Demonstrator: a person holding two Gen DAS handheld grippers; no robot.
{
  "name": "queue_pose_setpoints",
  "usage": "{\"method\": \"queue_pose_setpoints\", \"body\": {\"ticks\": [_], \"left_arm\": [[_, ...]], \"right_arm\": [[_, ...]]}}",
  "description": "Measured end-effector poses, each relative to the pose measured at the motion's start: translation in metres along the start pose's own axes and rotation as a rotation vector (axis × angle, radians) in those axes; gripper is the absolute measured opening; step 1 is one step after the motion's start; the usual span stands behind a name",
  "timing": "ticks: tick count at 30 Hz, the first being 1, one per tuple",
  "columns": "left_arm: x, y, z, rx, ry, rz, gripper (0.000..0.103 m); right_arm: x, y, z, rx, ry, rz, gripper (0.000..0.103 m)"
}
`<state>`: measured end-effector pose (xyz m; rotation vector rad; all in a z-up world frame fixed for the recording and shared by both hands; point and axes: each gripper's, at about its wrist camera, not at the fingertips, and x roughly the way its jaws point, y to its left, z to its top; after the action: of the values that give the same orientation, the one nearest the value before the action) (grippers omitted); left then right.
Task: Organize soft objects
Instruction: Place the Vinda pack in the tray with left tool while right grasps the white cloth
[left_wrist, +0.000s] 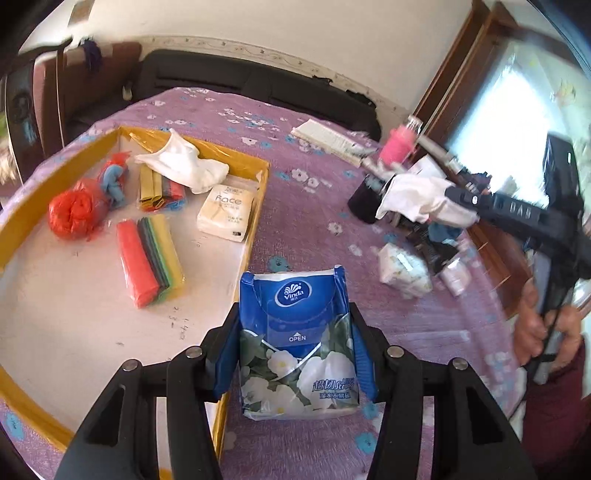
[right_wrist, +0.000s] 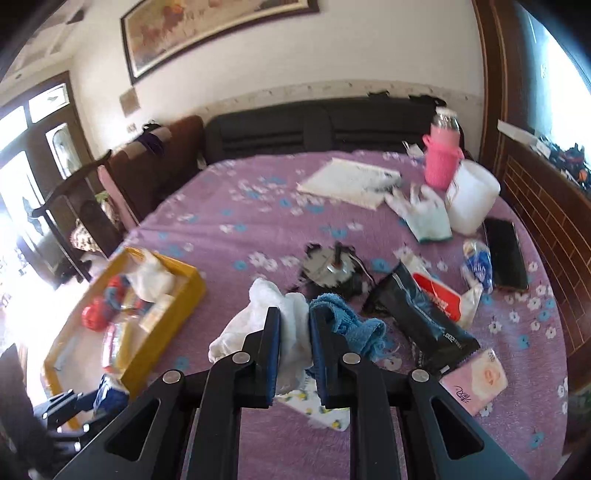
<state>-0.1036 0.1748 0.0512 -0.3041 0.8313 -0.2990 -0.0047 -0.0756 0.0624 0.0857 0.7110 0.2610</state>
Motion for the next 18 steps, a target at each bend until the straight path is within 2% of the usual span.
{"method": "queue_pose_setpoints", "body": {"ticks": [2, 6, 8, 13, 18], "left_arm": [[-0.012, 0.011, 0.003, -0.011, -0.029, 0.055, 0.052], [-0.039, 0.046, 0.008, -0.08, -0.073, 0.094, 0.052], [-0.051, 0.065, 0.011, -0.107, -0.099, 0.154, 0.052], [-0.055, 0.109, 0.02, -0.166, -0.09, 0.252, 0.052], [-0.041, 0.132, 0.032, -0.173, -0.049, 0.309, 0.052]], "right_arm": [[-0.008, 0.005, 0.002, -0.002, -0.018, 0.013, 0.017], [-0.015, 0.013, 0.003, 0.008, -0.022, 0.072, 0.017], [-0.016, 0.023, 0.002, 0.003, -0.015, 0.107, 0.017], [-0.01, 0.052, -0.001, -0.026, 0.011, 0.17, 0.018], [0.004, 0.084, -0.004, -0.065, 0.039, 0.212, 0.018]]}}
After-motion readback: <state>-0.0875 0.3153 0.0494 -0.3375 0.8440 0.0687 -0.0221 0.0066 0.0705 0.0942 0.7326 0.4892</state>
